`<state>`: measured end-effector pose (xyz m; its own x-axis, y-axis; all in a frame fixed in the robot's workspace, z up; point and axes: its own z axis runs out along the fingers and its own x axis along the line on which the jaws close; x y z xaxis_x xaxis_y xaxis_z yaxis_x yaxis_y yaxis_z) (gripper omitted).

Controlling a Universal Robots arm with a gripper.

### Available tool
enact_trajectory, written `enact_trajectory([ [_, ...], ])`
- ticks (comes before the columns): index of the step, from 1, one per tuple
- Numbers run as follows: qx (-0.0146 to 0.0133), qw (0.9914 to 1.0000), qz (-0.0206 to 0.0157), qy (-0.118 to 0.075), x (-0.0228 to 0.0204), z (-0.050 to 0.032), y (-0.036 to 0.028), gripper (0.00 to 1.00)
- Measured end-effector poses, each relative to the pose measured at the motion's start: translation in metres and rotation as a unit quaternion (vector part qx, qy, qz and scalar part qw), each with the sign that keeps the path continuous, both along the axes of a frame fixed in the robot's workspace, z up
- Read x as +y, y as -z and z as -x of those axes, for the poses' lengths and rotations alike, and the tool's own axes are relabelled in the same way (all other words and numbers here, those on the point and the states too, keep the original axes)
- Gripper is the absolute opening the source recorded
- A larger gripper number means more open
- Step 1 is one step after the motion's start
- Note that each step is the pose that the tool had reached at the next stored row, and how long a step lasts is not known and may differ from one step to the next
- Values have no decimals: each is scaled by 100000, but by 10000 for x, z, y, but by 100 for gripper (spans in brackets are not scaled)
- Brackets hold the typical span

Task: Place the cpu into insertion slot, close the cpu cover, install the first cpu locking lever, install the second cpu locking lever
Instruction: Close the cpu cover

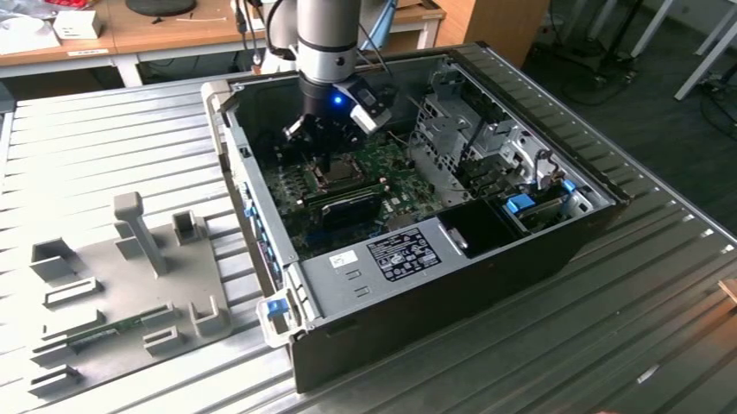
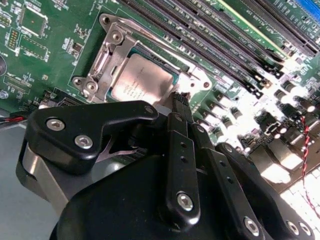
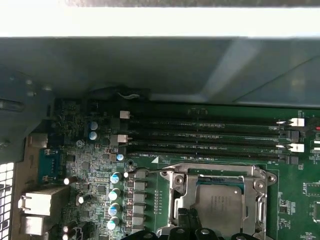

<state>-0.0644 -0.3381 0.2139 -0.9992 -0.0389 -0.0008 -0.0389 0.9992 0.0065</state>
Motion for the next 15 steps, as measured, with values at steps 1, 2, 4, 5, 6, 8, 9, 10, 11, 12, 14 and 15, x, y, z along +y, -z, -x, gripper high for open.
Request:
enact_trajectory([
  [1,-17,100000,-1,-2,0,2,6,10],
  [2,-27,100000,2,-2,0,4,10,10],
  [4,-50,100000,3,-3,0,8,17,10],
  [5,-61,100000,1,-3,0,11,20,10],
  [6,-77,100000,-1,-2,0,13,25,10],
  [8,-120,100000,-2,0,0,18,39,10],
  [9,-137,100000,4,-2,0,21,45,10],
  [10,-166,100000,2,-2,0,23,51,10],
  [11,-173,100000,8,-4,-1,24,53,10],
  [12,-172,100000,13,-11,-1,24,53,10],
  [14,-177,100000,7,-8,0,24,54,10],
  [15,-183,100000,-1,-7,0,24,56,10],
])
